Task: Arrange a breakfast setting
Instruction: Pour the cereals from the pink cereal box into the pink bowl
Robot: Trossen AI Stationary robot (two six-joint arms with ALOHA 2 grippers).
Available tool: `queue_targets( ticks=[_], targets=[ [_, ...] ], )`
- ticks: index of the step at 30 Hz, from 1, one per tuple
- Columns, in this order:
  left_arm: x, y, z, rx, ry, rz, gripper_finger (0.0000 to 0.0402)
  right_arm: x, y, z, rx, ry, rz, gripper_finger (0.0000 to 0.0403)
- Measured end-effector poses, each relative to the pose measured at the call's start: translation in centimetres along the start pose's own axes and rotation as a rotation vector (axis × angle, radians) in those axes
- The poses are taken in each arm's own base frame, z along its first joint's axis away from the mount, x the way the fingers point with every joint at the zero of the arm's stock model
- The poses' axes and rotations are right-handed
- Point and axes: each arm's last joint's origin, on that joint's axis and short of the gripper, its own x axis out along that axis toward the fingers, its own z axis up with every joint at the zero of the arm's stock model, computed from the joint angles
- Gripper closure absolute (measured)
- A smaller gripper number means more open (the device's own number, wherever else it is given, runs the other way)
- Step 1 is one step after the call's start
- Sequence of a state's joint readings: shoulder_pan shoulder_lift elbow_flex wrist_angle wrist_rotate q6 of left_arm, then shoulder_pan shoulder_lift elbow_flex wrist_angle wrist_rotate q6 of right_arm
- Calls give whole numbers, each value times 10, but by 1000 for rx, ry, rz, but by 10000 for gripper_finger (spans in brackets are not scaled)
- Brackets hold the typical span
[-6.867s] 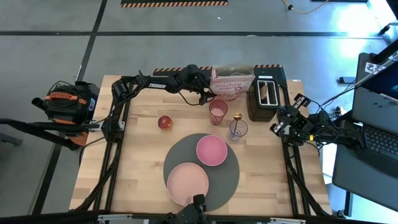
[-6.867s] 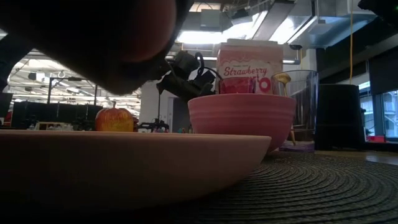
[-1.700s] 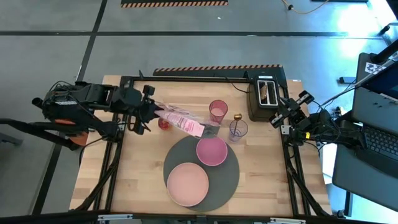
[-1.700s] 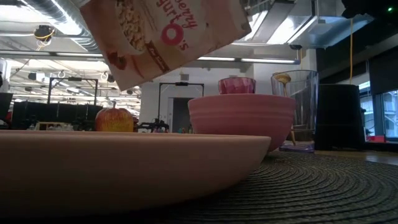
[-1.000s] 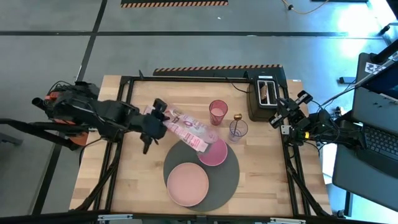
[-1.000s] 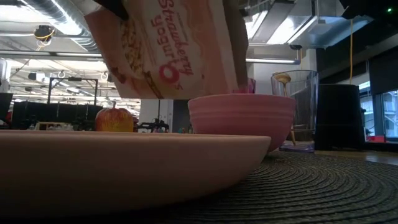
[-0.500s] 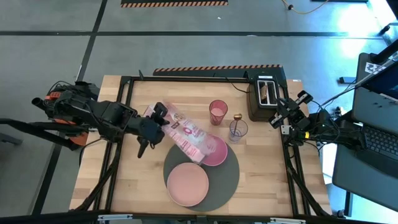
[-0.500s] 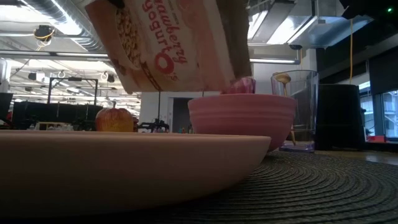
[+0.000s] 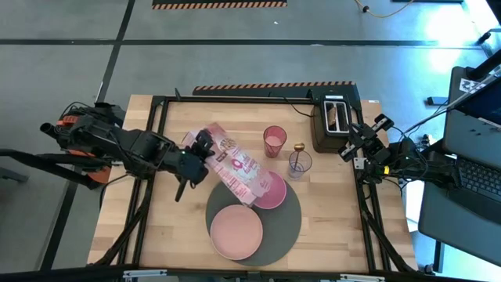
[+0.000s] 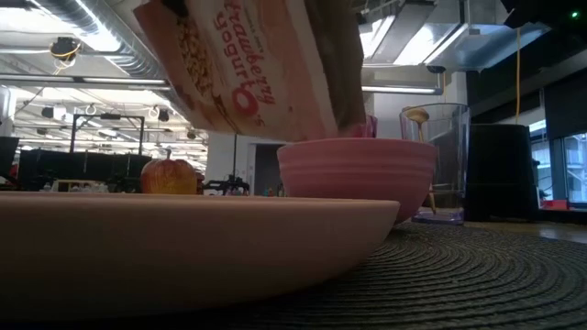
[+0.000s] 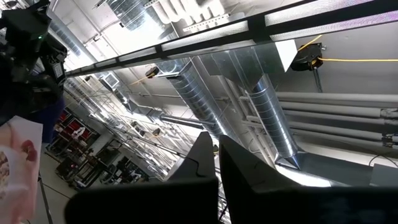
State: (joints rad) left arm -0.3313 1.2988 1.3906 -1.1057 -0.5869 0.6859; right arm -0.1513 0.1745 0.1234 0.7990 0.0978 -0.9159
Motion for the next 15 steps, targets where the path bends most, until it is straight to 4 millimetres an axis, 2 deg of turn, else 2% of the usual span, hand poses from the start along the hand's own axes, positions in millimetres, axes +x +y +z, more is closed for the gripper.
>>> queue_targets(
  ticks=[7,15],
  targets=[
    [15,-3,9,58,73,16,306,0,0,0,-4,1,0,403],
    [13,-4,12,104,85,47,306,0,0,-1,-5,16,-8,403]
  ],
)
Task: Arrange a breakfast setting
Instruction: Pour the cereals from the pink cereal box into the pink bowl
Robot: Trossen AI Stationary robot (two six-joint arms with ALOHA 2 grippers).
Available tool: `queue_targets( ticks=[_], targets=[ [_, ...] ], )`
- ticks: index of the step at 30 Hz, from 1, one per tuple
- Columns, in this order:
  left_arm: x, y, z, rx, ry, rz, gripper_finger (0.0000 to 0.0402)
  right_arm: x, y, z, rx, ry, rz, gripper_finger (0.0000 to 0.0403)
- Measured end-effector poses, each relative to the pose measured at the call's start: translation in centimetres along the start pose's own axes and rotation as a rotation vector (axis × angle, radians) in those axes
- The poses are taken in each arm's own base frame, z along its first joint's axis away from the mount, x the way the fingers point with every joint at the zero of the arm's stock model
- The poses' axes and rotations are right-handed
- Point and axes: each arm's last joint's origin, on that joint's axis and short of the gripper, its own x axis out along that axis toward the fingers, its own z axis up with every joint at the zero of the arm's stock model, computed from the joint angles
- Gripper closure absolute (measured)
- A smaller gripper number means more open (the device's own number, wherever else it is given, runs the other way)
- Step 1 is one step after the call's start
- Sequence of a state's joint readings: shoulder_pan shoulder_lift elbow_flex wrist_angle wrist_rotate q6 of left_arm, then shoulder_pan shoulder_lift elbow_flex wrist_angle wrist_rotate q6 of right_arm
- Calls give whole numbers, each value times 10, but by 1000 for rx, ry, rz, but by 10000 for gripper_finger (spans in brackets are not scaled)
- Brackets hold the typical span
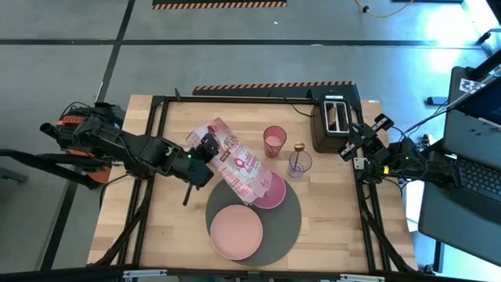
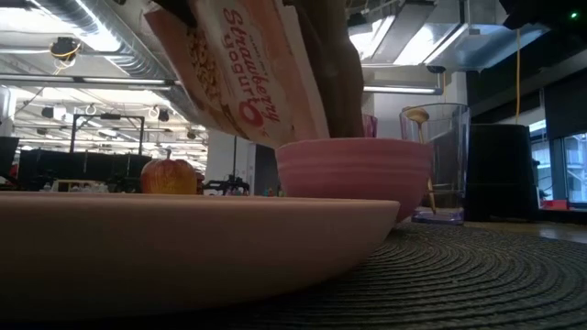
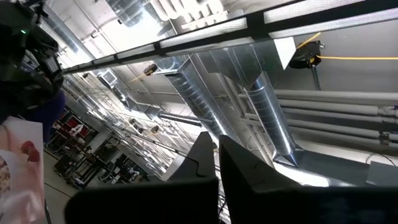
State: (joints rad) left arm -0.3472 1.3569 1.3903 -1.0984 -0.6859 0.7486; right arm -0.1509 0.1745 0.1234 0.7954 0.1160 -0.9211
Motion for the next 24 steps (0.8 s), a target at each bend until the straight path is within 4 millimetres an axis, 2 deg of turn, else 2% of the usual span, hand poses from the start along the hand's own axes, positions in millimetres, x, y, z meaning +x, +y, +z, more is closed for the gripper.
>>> queue_targets(
  ticks=[8,24],
  targets=[
    [-7,-3,9,51,-31,55,306,0,0,-1,-1,22,-12,403],
    [-9,-3,9,134,19,111,306,0,0,-1,-1,22,-12,403]
  ],
)
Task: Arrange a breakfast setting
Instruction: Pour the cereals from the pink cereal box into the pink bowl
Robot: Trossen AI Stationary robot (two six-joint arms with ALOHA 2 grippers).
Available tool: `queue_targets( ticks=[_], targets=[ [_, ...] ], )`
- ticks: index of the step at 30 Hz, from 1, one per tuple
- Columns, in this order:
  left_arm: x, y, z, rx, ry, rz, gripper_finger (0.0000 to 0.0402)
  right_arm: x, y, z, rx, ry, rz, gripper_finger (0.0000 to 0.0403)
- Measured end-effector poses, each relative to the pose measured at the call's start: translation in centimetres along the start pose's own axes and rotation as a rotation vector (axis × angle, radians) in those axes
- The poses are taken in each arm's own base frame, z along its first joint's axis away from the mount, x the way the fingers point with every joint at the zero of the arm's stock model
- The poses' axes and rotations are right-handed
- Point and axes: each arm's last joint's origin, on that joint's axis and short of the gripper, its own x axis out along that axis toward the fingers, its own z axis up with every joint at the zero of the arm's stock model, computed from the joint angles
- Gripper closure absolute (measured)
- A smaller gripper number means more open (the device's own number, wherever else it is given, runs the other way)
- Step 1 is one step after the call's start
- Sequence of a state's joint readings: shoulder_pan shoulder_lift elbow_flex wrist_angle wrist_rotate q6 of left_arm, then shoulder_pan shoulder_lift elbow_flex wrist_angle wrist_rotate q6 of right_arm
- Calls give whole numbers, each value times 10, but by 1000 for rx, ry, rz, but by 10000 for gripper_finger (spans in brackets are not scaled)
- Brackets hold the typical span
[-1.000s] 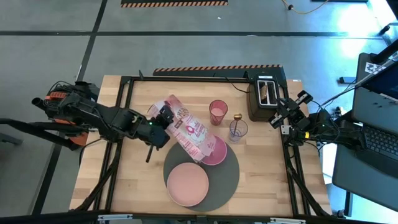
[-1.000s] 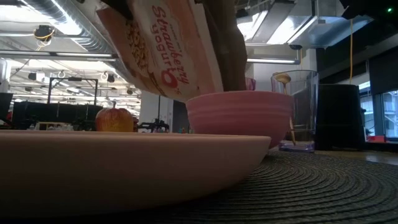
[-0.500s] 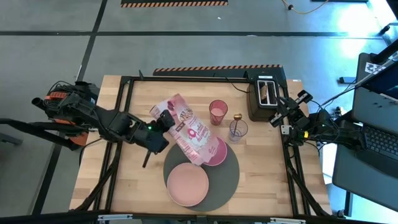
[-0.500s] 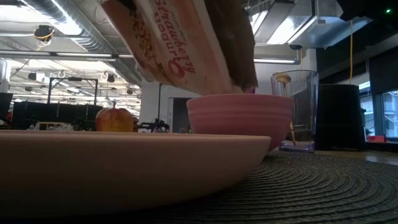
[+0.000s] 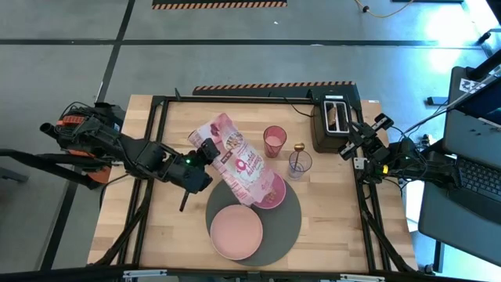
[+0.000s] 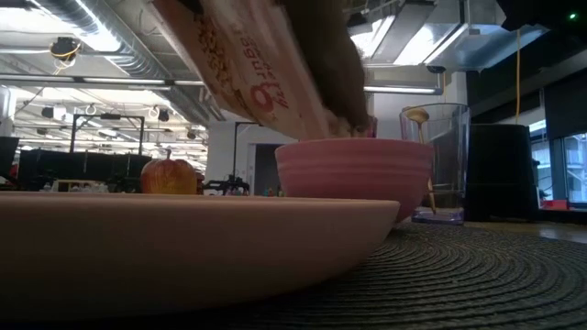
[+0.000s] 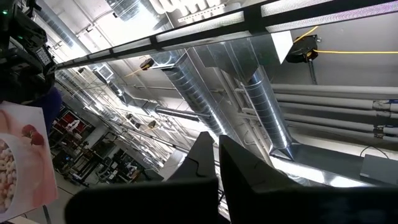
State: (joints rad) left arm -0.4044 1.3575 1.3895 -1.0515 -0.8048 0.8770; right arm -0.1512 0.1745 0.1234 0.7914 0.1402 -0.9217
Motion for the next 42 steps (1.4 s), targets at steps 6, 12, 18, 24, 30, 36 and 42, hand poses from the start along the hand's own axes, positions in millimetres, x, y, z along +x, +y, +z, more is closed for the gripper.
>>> queue_targets(
  ticks=[6,12,18,24,30,36,42],
  targets=[
    [0,1,1,-1,-7,9,306,0,0,0,0,0,0,403],
    [-1,1,1,13,6,22,306,0,0,0,0,0,1,403],
    [-1,2,1,10,6,26,306,0,0,0,0,0,1,403],
    [-1,2,1,10,11,31,306,0,0,0,0,0,1,403],
    [0,2,0,11,32,47,306,0,0,0,0,-1,1,403],
    [-1,2,0,15,48,56,306,0,0,0,0,0,1,403],
    [0,1,-2,25,70,51,306,0,0,0,0,0,1,403]
  ],
)
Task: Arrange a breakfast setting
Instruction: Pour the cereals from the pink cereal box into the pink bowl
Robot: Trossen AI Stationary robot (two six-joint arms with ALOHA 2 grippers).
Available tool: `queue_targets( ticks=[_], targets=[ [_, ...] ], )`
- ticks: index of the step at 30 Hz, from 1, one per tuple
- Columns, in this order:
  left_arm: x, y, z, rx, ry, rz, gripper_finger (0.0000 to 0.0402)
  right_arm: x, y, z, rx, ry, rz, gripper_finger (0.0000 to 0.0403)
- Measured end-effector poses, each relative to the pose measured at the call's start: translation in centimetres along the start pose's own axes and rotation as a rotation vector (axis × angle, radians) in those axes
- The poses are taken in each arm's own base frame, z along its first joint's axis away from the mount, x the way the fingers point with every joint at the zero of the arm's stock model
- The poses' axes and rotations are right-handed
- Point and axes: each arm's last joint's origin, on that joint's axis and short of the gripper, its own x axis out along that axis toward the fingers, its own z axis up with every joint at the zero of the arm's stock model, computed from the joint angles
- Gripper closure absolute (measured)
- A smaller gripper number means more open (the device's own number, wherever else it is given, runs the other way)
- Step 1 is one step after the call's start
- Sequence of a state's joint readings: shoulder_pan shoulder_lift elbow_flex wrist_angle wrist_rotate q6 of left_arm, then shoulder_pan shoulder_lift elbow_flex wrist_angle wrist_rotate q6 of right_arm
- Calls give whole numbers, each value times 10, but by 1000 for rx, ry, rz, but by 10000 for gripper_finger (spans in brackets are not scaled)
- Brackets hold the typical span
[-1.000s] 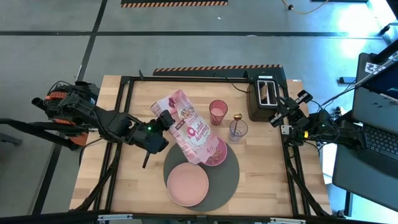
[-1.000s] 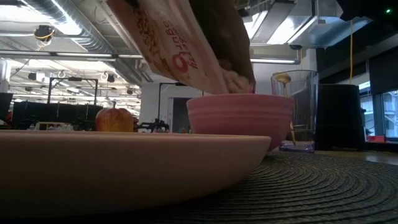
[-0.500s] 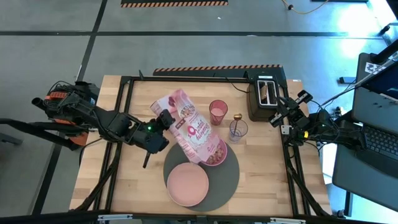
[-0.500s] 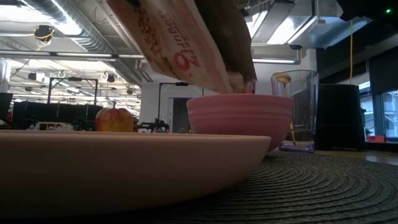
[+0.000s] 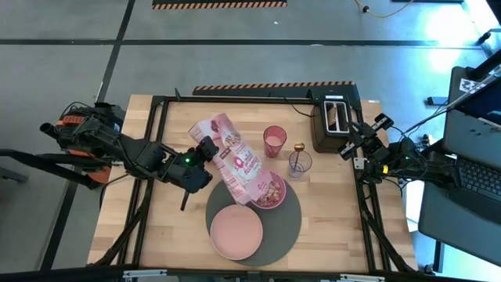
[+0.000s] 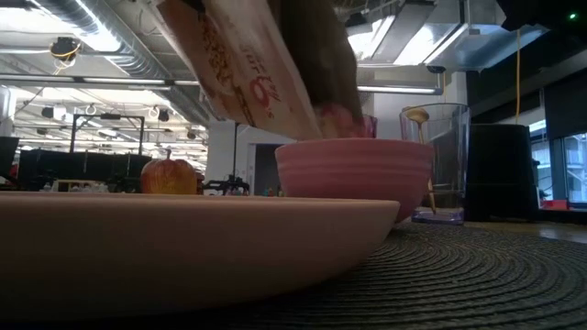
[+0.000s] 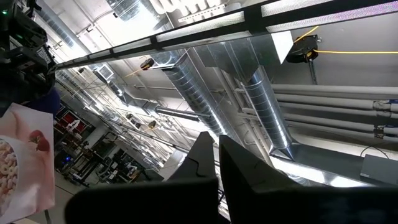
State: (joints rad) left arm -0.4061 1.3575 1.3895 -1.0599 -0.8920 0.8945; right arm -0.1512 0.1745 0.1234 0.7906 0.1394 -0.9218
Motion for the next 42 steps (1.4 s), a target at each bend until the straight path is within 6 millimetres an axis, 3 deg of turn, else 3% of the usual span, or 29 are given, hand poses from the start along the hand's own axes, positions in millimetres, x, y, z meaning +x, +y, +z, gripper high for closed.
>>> queue_targets(
  ticks=[42],
  targets=[
    [4,2,-2,-23,-3,-8,305,0,0,0,0,1,0,403]
  ],
)
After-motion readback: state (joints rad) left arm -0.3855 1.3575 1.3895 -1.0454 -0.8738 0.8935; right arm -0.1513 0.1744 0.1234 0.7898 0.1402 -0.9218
